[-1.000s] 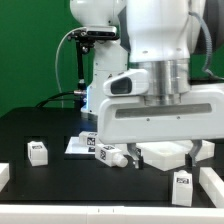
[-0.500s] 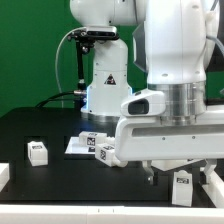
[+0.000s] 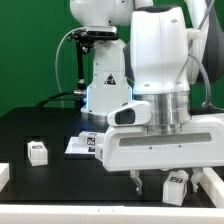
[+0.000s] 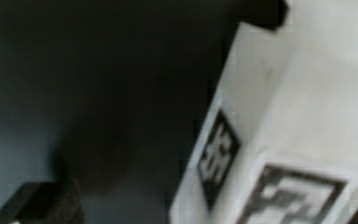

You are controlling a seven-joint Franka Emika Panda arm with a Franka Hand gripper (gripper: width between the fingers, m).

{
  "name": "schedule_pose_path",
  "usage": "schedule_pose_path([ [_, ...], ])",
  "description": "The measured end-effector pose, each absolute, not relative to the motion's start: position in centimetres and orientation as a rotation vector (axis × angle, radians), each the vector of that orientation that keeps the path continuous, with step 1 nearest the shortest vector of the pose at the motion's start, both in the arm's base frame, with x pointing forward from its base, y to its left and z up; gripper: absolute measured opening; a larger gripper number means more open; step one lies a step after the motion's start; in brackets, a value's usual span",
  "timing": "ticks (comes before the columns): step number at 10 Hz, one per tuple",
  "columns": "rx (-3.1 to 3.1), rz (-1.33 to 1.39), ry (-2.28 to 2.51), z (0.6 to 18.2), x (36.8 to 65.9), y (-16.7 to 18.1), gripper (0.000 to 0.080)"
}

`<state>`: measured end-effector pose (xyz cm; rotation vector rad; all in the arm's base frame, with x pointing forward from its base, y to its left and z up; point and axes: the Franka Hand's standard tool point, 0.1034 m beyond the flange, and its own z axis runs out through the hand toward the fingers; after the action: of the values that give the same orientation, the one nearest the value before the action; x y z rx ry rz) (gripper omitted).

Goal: Assemble square table

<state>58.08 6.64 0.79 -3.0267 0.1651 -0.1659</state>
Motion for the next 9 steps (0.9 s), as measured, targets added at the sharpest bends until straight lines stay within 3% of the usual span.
schedule_pose_path([
  [1,-3.027,-0.167,0.16,0.8,58.1,6.8,0.0508],
  [2,-3.027,-0.167,0.16,0.8,58.1,6.7,0.0508],
  [3,-3.027,-0.167,0.16,0.8,58.1,6.7,0.0369],
  [4,-3.031,-0.17,0.135,0.9,58.1,6.4,0.0282],
  [7,-3.063,-0.162,-0.069,4.5,56.9,0.4,0.0282],
  [9,-3.069,-0.163,-0.087,5.5,56.5,-2.5,0.0282],
])
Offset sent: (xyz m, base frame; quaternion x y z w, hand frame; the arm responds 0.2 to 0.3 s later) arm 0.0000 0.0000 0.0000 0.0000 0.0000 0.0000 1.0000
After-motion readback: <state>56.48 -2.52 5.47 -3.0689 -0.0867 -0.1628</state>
